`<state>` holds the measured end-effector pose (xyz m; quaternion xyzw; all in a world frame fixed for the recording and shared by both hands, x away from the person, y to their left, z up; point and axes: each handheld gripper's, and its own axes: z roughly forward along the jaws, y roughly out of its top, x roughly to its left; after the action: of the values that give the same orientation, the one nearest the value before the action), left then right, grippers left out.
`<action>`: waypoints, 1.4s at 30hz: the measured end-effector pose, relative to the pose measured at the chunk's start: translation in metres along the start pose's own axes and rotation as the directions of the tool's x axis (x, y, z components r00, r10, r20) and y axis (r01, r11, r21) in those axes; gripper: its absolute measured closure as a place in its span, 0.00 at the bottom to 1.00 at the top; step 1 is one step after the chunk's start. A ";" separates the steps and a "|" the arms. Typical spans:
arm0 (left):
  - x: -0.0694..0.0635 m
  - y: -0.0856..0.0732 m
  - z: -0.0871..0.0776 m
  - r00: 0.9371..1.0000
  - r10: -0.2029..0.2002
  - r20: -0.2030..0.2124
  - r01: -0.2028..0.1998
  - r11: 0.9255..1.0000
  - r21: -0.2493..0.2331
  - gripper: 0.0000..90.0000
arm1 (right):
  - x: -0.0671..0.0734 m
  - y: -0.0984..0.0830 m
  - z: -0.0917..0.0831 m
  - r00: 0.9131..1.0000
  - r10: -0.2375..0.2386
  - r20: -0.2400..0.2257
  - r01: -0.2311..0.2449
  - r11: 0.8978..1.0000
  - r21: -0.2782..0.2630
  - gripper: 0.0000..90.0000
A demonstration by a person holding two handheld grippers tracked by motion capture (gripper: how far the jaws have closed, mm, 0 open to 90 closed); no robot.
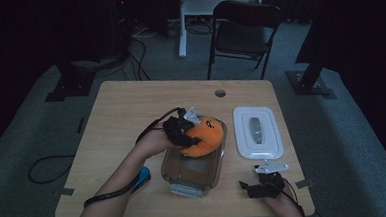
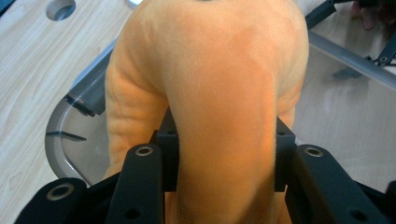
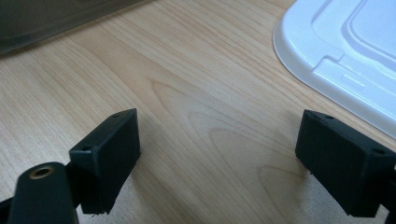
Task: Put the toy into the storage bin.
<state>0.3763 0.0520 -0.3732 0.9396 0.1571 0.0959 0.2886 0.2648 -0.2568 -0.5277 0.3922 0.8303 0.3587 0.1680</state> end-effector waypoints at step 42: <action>0.006 0.003 0.038 0.999 0.027 0.031 -0.032 0.985 0.171 0.58 | 0.000 0.000 0.000 1.000 0.000 0.000 0.000 1.000 0.000 0.15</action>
<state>0.3926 0.0319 -0.4022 0.9644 0.1468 0.0729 0.2077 0.2648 -0.2569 -0.5277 0.3923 0.8303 0.3586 0.1678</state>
